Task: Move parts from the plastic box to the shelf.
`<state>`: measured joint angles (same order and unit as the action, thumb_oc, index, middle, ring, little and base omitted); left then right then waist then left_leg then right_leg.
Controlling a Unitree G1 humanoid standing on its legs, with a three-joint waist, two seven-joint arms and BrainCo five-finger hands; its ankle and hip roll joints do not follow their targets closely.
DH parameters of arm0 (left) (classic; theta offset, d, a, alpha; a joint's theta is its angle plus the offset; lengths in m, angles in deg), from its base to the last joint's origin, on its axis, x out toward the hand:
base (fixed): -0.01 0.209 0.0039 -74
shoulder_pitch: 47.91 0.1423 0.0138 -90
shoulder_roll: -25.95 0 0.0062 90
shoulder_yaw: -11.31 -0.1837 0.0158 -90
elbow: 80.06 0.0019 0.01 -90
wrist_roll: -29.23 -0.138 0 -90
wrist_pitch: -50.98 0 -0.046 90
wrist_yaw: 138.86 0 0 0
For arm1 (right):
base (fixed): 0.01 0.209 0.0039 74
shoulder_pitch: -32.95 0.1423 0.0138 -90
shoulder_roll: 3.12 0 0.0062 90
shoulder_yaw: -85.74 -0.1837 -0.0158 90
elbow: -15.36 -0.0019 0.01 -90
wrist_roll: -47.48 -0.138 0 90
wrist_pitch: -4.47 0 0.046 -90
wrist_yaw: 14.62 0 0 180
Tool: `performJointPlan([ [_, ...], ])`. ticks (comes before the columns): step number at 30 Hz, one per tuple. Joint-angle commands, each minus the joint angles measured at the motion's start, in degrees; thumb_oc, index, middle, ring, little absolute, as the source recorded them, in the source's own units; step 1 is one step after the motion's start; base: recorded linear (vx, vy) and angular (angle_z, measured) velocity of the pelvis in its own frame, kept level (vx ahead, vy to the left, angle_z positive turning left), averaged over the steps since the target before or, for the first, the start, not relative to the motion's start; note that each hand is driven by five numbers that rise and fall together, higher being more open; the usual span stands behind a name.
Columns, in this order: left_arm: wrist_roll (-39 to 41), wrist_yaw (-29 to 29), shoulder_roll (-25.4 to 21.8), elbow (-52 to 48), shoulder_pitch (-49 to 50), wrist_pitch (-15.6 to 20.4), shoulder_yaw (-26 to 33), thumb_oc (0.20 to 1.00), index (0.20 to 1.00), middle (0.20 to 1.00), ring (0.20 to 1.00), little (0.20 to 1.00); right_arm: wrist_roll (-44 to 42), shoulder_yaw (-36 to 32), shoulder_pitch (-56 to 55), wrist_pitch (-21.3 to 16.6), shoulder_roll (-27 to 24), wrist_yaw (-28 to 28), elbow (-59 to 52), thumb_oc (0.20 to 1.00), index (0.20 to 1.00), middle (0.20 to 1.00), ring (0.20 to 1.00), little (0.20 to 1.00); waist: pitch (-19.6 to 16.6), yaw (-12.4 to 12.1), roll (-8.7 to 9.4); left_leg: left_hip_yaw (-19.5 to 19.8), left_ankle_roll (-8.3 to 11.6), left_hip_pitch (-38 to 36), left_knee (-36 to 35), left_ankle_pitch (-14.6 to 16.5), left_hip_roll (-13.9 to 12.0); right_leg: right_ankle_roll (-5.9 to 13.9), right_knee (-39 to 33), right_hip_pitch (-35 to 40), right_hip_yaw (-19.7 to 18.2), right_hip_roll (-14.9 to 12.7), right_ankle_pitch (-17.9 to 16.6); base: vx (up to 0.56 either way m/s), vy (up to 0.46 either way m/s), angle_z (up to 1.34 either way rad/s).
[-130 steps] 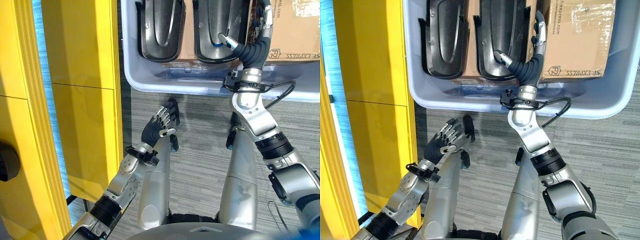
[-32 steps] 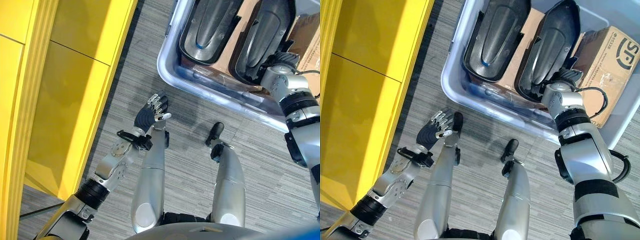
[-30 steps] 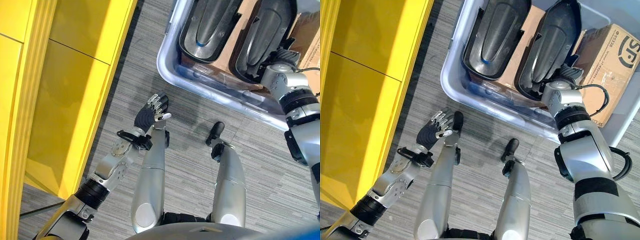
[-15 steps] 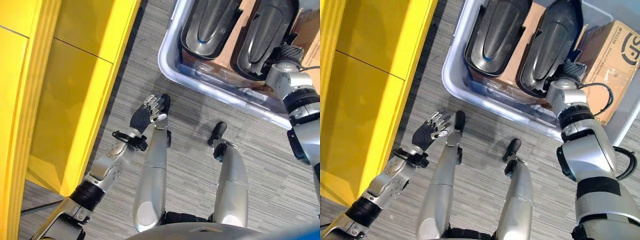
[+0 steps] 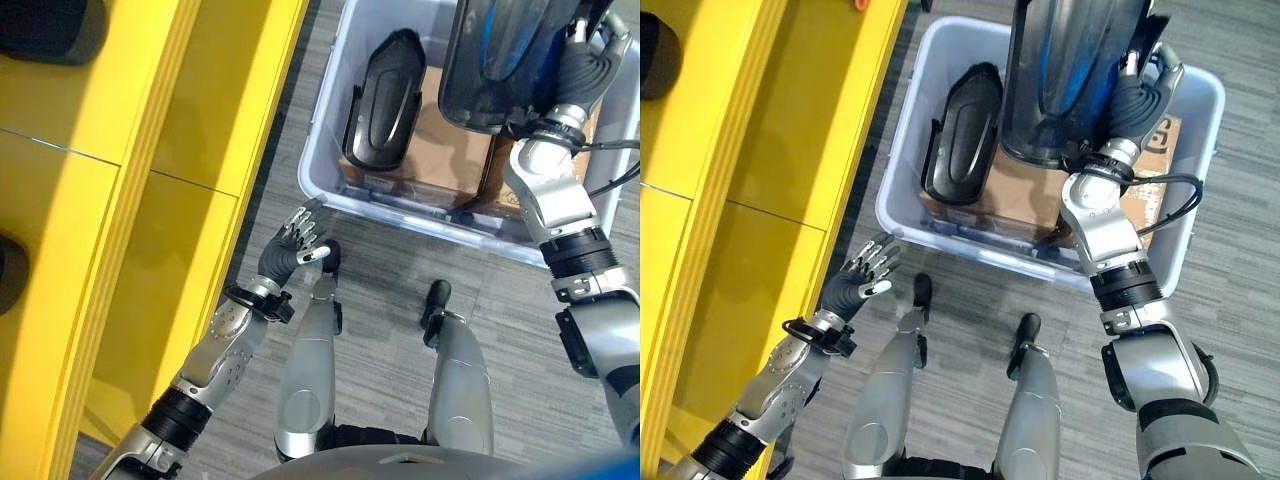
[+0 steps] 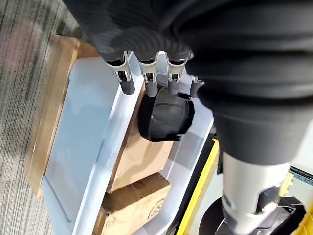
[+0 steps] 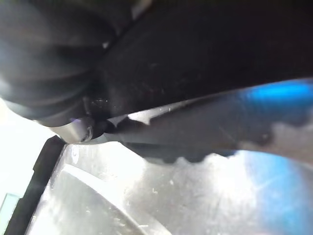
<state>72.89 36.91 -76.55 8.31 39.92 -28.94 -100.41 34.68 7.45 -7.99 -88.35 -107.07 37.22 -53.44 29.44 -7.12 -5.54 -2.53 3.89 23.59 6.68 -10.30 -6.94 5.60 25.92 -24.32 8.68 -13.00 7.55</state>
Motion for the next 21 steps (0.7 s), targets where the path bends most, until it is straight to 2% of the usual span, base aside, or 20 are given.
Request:
performJointPlan([
  [1,-2.65,-3.74,0.20,-2.10,0.51,4.35,0.71,1.000,1.000,1.000,1.000,1.000,1.04,-5.40,2.05,-3.66,-2.05,-2.54,-6.13,0.200,0.200,0.200,0.200,0.200,0.35,-0.25,1.16,-3.73,-1.00,-5.48,5.39,11.65,0.47,-0.89,-10.46,8.14,2.73,0.84,-3.81,0.00,-0.018,-0.07],
  [3,-3.26,-3.41,0.22,-2.26,0.95,4.60,0.76,1.000,1.000,1.000,1.000,1.000,-0.76,-5.81,0.68,-3.51,-2.01,-3.90,-7.34,0.200,0.200,0.200,0.200,0.200,0.15,0.05,1.29,-3.72,-0.83,-6.99,4.90,11.57,0.23,-0.97,-10.86,9.62,2.61,0.90,-3.71,0.00,-0.015,-0.02],
  [7,-4.67,-2.60,0.49,-2.27,3.41,4.54,1.96,1.000,1.000,1.000,1.000,1.000,-9.54,-6.63,-7.37,-1.46,-0.79,-11.60,-10.98,0.200,0.200,0.200,0.200,0.200,-2.60,1.30,2.11,-3.25,-0.54,-10.63,3.28,11.22,-0.21,-1.03,-12.62,13.35,1.89,1.23,-3.87,0.08,-0.042,-0.01],
  [8,-4.48,-2.74,0.85,-2.25,5.07,4.45,3.37,1.000,1.000,1.000,1.000,1.000,-12.80,-6.87,-12.87,-0.26,0.35,-15.75,-13.63,0.200,0.200,0.200,0.200,0.200,-4.34,2.06,2.58,-3.05,-0.45,-12.00,2.58,10.81,-0.52,-1.07,-13.70,14.93,1.50,1.42,-4.26,0.19,-0.049,0.01],
  [9,-4.54,-2.97,1.80,-2.30,7.87,3.52,6.14,1.000,1.000,1.000,1.000,1.000,-16.39,-6.35,-21.84,0.11,3.24,-22.68,-16.60,0.200,0.200,0.200,0.200,0.200,-7.37,3.16,3.35,-2.99,-0.19,-15.08,-0.16,9.61,-1.21,-0.80,-16.08,18.08,0.99,2.00,-4.78,0.19,-0.041,0.00],
  [13,-5.40,-4.08,2.54,-2.89,10.21,3.27,8.07,1.000,1.000,1.000,1.000,1.000,-19.08,-6.40,-31.97,-2.54,3.89,-30.91,-21.21,0.200,0.200,0.200,0.200,0.200,-10.26,4.06,4.03,-2.93,0.16,-17.14,-2.08,8.39,-2.28,-0.35,-17.69,20.25,1.23,2.08,-5.43,0.09,0.011,-0.12],
  [16,-5.80,-4.27,2.88,-4.33,11.21,2.30,8.70,1.000,1.000,1.000,1.000,1.000,-18.59,-5.98,-37.53,-3.47,3.65,-35.94,-26.10,0.200,0.200,0.200,0.200,0.200,-12.08,4.64,4.16,-2.67,-0.03,-18.45,-2.55,8.54,-2.15,0.08,-18.55,21.68,1.27,1.85,-5.75,0.09,0.053,0.00],
  [19,-6.03,-4.64,2.63,-5.24,11.52,1.34,9.28,1.000,1.000,1.000,1.000,1.000,-17.45,-5.41,-41.55,-3.87,2.55,-38.36,-31.05,0.200,0.200,0.200,0.200,0.200,-13.47,5.68,4.39,-1.05,-0.68,-18.91,-2.39,9.35,-1.31,0.61,-18.58,22.19,-1.07,1.78,-5.68,0.08,0.016,0.06],
  [21,-6.22,-5.36,2.09,-5.91,11.42,-0.10,9.65,1.000,1.000,1.000,1.000,1.000,-16.34,-4.98,-44.76,-4.01,2.10,-38.37,-34.01,0.200,0.200,0.200,0.200,0.200,-14.81,6.66,4.78,1.00,-1.28,-19.36,-2.79,9.86,-0.25,0.85,-18.49,22.68,-4.14,2.51,-5.32,0.08,-0.036,0.31],
])
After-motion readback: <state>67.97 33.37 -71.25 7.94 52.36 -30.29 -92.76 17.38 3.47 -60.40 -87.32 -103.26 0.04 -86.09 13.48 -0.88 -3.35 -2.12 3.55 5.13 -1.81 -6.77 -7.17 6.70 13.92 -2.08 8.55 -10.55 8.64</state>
